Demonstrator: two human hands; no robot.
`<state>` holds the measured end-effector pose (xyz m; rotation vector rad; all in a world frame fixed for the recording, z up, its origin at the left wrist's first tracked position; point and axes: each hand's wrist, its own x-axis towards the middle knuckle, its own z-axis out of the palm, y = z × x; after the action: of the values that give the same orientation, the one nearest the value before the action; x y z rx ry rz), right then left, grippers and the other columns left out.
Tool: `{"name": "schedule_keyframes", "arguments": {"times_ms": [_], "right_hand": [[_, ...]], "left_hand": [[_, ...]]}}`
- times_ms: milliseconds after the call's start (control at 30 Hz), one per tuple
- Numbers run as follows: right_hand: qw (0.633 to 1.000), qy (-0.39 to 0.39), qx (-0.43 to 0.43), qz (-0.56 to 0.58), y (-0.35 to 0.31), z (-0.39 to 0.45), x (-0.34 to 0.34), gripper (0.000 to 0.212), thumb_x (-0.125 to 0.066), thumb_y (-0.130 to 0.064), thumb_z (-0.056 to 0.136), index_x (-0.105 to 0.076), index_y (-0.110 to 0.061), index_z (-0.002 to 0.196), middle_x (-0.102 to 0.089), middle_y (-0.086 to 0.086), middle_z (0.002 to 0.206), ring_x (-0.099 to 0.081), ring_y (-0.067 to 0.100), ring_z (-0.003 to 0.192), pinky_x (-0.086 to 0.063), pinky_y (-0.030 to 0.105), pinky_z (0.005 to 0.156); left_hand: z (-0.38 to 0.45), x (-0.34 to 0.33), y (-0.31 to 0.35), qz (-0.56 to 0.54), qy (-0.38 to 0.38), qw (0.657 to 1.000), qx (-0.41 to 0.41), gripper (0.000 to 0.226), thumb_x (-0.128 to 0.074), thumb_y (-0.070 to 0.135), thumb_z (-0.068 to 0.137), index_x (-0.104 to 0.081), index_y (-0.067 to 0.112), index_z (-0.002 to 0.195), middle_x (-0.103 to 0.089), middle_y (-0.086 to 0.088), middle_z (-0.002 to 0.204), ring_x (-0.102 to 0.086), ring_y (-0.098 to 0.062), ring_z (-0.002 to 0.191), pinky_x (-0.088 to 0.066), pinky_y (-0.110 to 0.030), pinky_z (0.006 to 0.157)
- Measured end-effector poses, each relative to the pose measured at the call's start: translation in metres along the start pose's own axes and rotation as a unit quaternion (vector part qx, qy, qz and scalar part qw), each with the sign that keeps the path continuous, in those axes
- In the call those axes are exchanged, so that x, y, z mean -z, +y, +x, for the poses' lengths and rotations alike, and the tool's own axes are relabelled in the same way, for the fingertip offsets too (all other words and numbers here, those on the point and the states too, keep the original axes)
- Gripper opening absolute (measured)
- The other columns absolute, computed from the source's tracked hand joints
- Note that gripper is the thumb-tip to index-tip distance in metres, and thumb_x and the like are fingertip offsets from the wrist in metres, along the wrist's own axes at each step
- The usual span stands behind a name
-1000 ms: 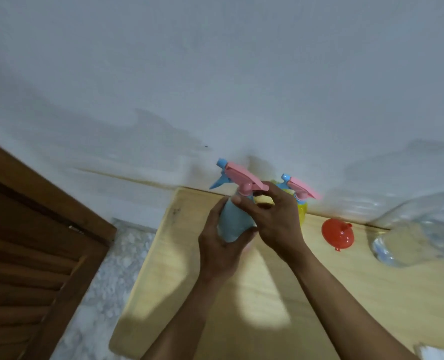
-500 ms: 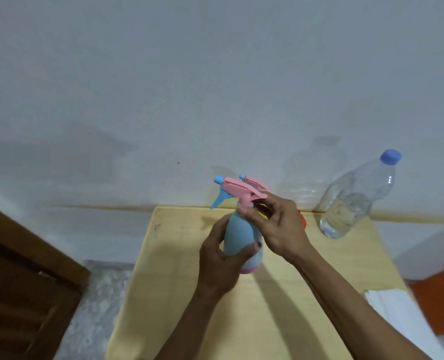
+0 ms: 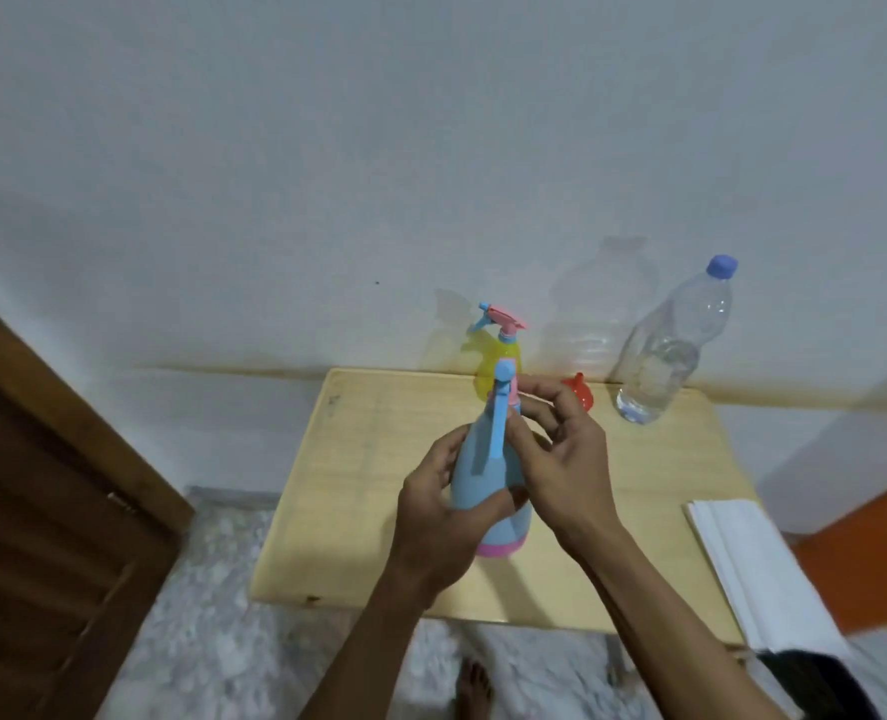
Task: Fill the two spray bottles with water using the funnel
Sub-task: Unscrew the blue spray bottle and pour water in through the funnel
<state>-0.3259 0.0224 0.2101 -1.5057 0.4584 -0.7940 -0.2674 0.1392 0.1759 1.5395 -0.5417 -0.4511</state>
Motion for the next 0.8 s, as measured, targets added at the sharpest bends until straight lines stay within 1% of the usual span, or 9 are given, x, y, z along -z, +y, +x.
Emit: {"name": "schedule_keyframes", "arguments": {"times_ms": [133, 233, 300, 400, 500, 567, 633, 733, 800], "right_hand": [[0.999, 0.033, 0.007, -0.019, -0.009, -0.033, 0.009, 0.023, -0.080, -0.010, 0.084, -0.069, -0.012, 0.104, -0.075, -0.003, 0.098, -0.070, 0.003, 0.090, -0.055, 0.020, 0.072], [0.999, 0.031, 0.007, -0.018, -0.018, -0.046, 0.018, 0.022, -0.078, -0.007, 0.086, -0.072, -0.014, 0.105, -0.075, -0.008, 0.096, -0.070, 0.002, 0.091, -0.058, 0.025, 0.074], [1.000, 0.024, 0.005, -0.011, -0.022, -0.052, 0.023, 0.022, -0.077, -0.014, 0.088, -0.070, -0.014, 0.109, -0.075, -0.006, 0.100, -0.070, 0.007, 0.097, -0.059, 0.026, 0.075], [0.999, 0.032, 0.006, 0.006, -0.031, -0.055, 0.031, 0.020, -0.075, -0.021, 0.090, -0.070, -0.012, 0.107, -0.074, -0.005, 0.095, -0.070, 0.008, 0.090, -0.055, 0.022, 0.069], [0.999, 0.044, 0.005, 0.012, -0.040, -0.052, 0.042, 0.017, -0.079, -0.021, 0.086, -0.074, -0.017, 0.102, -0.076, -0.003, 0.094, -0.071, 0.005, 0.086, -0.056, 0.021, 0.070], [0.998, 0.052, -0.013, 0.025, -0.043, -0.049, 0.050, 0.014, -0.080, -0.024, 0.085, -0.077, -0.026, 0.099, -0.078, -0.006, 0.098, -0.072, 0.007, 0.094, -0.059, 0.026, 0.078], [0.997, 0.050, -0.041, 0.048, -0.045, -0.047, 0.056, 0.013, -0.077, -0.028, 0.088, -0.078, -0.028, 0.100, -0.079, -0.006, 0.103, -0.073, 0.012, 0.102, -0.059, 0.035, 0.088], [0.993, 0.058, -0.069, 0.078, -0.045, -0.048, 0.063, 0.010, -0.071, -0.027, 0.093, -0.079, -0.027, 0.098, -0.079, -0.003, 0.102, -0.073, 0.013, 0.096, -0.059, 0.039, 0.089], [0.988, 0.074, -0.090, 0.102, -0.044, -0.049, 0.064, 0.009, -0.072, -0.026, 0.092, -0.079, -0.021, 0.096, -0.079, 0.001, 0.097, -0.073, 0.015, 0.090, -0.059, 0.042, 0.088]], "left_hand": [[-0.036, -0.008, 0.005, -0.028, -0.014, 0.999, 0.019, 0.056, -0.084, -0.002, 0.075, -0.064, 0.020, 0.122, -0.075, 0.002, 0.109, -0.071, -0.012, 0.100, -0.057, -0.023, 0.078], [-0.052, -0.011, 0.011, -0.035, -0.027, 0.999, 0.021, 0.062, -0.085, 0.001, 0.076, -0.061, 0.024, 0.128, -0.073, 0.005, 0.117, -0.070, -0.009, 0.106, -0.059, -0.028, 0.083], [-0.057, -0.012, 0.017, -0.037, -0.032, 0.999, 0.023, 0.066, -0.087, 0.005, 0.075, -0.059, 0.026, 0.131, -0.070, 0.007, 0.121, -0.068, -0.006, 0.108, -0.059, -0.027, 0.083], [-0.060, -0.016, 0.026, -0.047, -0.046, 0.998, 0.026, 0.066, -0.088, 0.010, 0.075, -0.056, 0.029, 0.130, -0.070, 0.004, 0.121, -0.069, -0.008, 0.108, -0.062, -0.033, 0.083], [-0.059, -0.024, 0.034, -0.050, -0.066, 0.996, 0.022, 0.064, -0.088, 0.011, 0.074, -0.056, 0.029, 0.126, -0.071, 0.004, 0.118, -0.070, -0.008, 0.105, -0.061, -0.031, 0.079], [-0.058, -0.031, 0.037, -0.058, -0.073, 0.995, 0.021, 0.063, -0.088, 0.009, 0.074, -0.057, 0.028, 0.125, -0.071, 0.004, 0.117, -0.071, -0.007, 0.103, -0.060, -0.028, 0.077], [-0.056, -0.037, 0.038, -0.070, -0.079, 0.994, 0.025, 0.065, -0.090, 0.010, 0.072, -0.057, 0.028, 0.125, -0.073, 0.002, 0.116, -0.072, -0.011, 0.103, -0.060, -0.029, 0.078], [-0.055, -0.045, 0.038, -0.077, -0.087, 0.993, 0.032, 0.071, -0.091, 0.023, 0.065, -0.057, 0.029, 0.128, -0.073, 0.002, 0.118, -0.072, -0.014, 0.104, -0.061, -0.031, 0.078], [-0.057, -0.049, 0.037, -0.076, -0.089, 0.993, 0.033, 0.073, -0.090, 0.028, 0.064, -0.056, 0.032, 0.129, -0.072, 0.003, 0.119, -0.072, -0.014, 0.104, -0.061, -0.033, 0.079]]}}
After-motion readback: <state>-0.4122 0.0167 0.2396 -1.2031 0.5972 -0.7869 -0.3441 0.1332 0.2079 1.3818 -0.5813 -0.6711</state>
